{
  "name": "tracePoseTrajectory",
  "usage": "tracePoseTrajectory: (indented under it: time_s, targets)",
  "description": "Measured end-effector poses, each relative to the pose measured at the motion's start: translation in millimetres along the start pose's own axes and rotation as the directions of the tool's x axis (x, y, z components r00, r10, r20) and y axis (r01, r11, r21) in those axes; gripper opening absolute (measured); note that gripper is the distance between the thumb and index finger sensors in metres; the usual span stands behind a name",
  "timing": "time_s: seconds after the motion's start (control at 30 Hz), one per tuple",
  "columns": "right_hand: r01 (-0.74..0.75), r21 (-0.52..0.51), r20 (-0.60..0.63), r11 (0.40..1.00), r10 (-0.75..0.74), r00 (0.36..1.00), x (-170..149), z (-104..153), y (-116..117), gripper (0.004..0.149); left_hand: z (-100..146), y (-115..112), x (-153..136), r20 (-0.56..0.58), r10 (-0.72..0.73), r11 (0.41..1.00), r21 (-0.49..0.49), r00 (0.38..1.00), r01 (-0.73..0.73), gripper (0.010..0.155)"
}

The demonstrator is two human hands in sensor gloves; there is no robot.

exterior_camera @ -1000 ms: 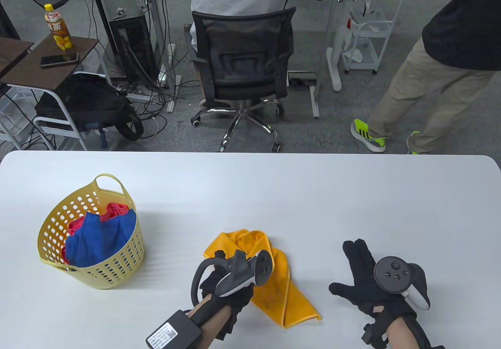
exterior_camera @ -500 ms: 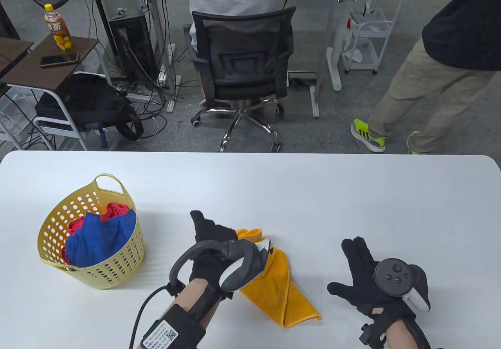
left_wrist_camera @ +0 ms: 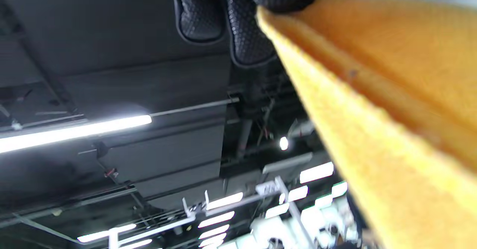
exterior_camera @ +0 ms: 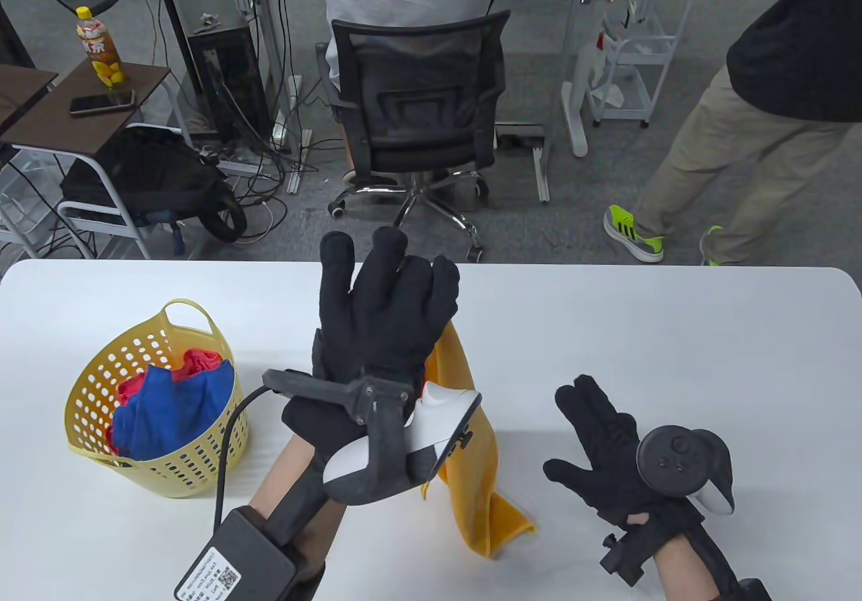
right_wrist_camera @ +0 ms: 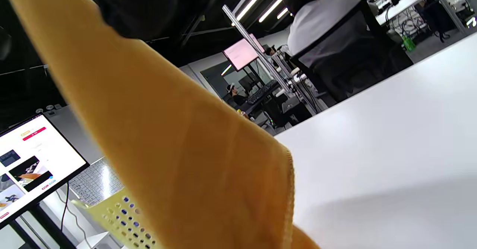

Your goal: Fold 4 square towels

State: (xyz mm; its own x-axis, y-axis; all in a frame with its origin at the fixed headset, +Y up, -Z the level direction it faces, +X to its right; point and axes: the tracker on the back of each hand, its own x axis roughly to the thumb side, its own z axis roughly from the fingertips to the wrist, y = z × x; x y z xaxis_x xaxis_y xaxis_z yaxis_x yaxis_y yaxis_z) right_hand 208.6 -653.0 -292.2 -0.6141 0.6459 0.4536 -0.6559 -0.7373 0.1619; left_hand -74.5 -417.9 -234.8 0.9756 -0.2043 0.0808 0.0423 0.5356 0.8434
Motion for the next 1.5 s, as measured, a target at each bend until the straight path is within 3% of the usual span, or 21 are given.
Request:
tracePoseTrajectory:
  time_s: [0.13,0.3,0.43,0.63,0.77,0.9,1.0,1.07,1.17,1.23,1.3,1.4,1.5]
  targets:
    - [0.052,-0.071,0.008,0.996,-0.052,0.999,-2.0,-27.1,9.1,0.07,-5.5,5.6,-17.8,-0.103,0.26,0.964,-0.032,0.96,-0.264,0.042]
    - [0.096,-0.078,0.077,0.992,-0.09,0.993,3.2,-37.2,31.0,0.073,-7.0,0.5,-29.6,-0.19,0.356,0.924,-0.078,0.915,-0.375,0.042]
    - [0.041,-0.051,0.061,0.998,-0.038,0.997,-4.6,-39.2,42.4,0.072,-7.2,-3.5,-28.8,-0.139,0.378,0.912,-0.116,0.915,-0.394,0.042]
    - [0.057,-0.043,-0.028,0.997,-0.058,0.998,-26.3,-32.7,34.8,0.077,-9.7,-0.8,-21.1,-0.058,0.441,0.886,-0.131,0.896,-0.444,0.041]
    - [0.059,-0.033,-0.064,0.998,-0.061,0.996,-36.4,-30.7,32.9,0.078,-10.9,4.9,-21.1,-0.039,0.533,0.837,-0.123,0.845,-0.534,0.04]
    - [0.065,-0.024,-0.058,0.998,-0.067,0.996,-38.4,-32.5,35.3,0.08,-9.2,0.6,-26.8,-0.061,0.533,0.837,-0.11,0.844,-0.536,0.04]
    - [0.098,0.077,-0.018,0.992,-0.096,0.995,-34.9,-34.9,41.1,0.1,-5.9,-7.7,-27.9,-0.064,0.503,0.854,-0.116,0.862,-0.507,0.04]
    - [0.086,0.225,0.011,0.971,-0.091,0.996,-29.9,-37.6,53.0,0.112,-2.5,-15.3,-26.5,-0.081,0.482,0.863,-0.13,0.872,-0.489,0.041]
    - [0.073,0.356,0.011,0.932,-0.083,0.997,-21.3,-42.0,80.9,0.117,1.0,-27.7,-21.3,-0.098,0.493,0.849,-0.164,0.864,-0.503,0.041]
    - [0.069,0.4,-0.027,0.914,-0.064,0.998,-16.1,-44.5,96.4,0.107,3.2,-35.9,-17.6,-0.107,0.467,0.858,-0.184,0.878,-0.479,0.041]
    - [-0.001,0.262,-0.04,0.965,0.011,0.999,-12.3,-44.5,100.3,0.074,5.6,-43.8,-16.9,-0.102,0.4,0.889,-0.199,0.911,-0.413,0.041]
    - [-0.042,0.221,-0.05,0.974,0.055,0.997,-17.3,-44.1,87.9,0.059,9.6,-50.7,-22.4,-0.111,0.307,0.923,-0.208,0.945,-0.324,0.041]
    - [0.01,0.108,-0.106,0.994,0.002,0.994,-35.6,-40.5,64.8,0.048,14.6,-54.2,-31.3,-0.133,0.297,0.921,-0.221,0.945,-0.321,0.041]
